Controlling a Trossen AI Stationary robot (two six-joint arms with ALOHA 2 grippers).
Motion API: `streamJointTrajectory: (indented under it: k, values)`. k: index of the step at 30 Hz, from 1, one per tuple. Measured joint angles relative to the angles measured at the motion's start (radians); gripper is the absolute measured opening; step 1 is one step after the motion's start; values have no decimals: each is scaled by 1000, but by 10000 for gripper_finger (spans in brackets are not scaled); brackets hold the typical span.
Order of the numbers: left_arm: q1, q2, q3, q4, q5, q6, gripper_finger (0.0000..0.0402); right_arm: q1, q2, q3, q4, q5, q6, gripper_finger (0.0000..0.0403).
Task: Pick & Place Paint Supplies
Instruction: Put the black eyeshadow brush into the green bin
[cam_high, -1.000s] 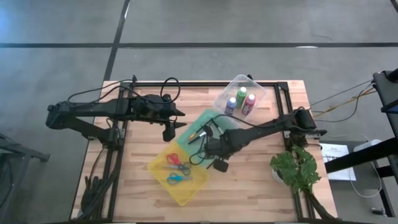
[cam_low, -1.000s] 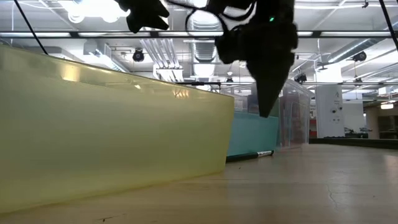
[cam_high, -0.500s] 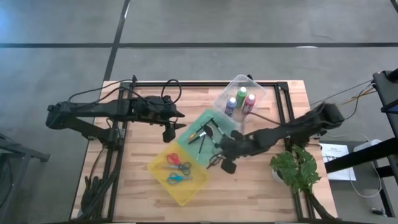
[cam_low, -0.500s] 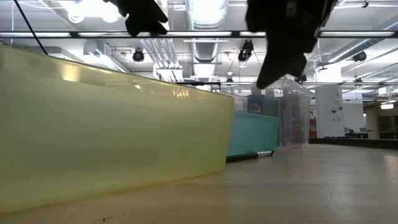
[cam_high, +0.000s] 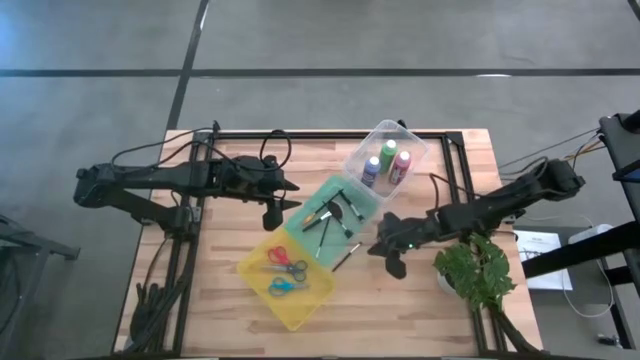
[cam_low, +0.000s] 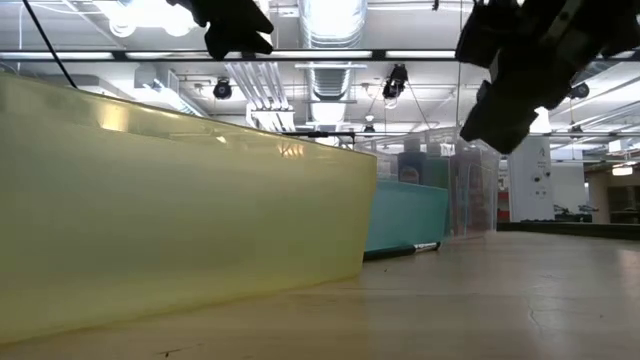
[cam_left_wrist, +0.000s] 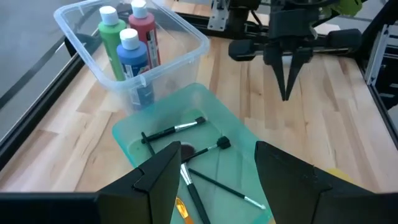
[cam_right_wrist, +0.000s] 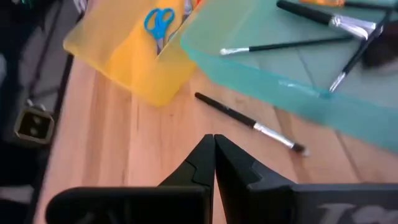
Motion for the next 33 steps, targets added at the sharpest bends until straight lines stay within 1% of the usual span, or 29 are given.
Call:
streamJointTrajectory:
  k: [3,6,10,14,16,19,22,23,25,27,29,31,33]
  values:
    - [0,0,0,0,3,-4,213,-13,17,-50,89,-6,107,9]
    - [0,0,0,0,4,-19,213,-38,39,-84,116,-56,210,9]
    - [-2,0,0,0,12,-37,213,-41,46,-92,121,-72,235,9]
    - [-2,0,0,0,15,-48,213,-48,38,-64,122,-155,258,12]
    - [-2,0,0,0,15,-49,213,-48,38,-49,95,-189,276,28]
    - [-2,0,0,0,15,-50,213,-47,42,-31,15,-198,261,77]
    - [-2,0,0,0,15,-59,213,-46,42,-25,-22,-173,174,135]
    - [-2,0,0,0,15,-63,213,-44,42,-24,-21,-170,126,148]
    - [-3,0,0,0,15,-74,213,-27,41,-24,-20,-149,26,161]
    - [-5,0,0,0,15,-75,213,-2,44,-24,-17,-105,-74,161]
    - [-5,0,0,0,15,-75,213,18,48,-26,-20,-28,-155,150]
    - [-5,0,0,0,15,-75,213,30,53,-27,-19,57,-192,132]
    - [-5,0,0,0,15,-80,213,32,55,-28,-19,114,-205,110]
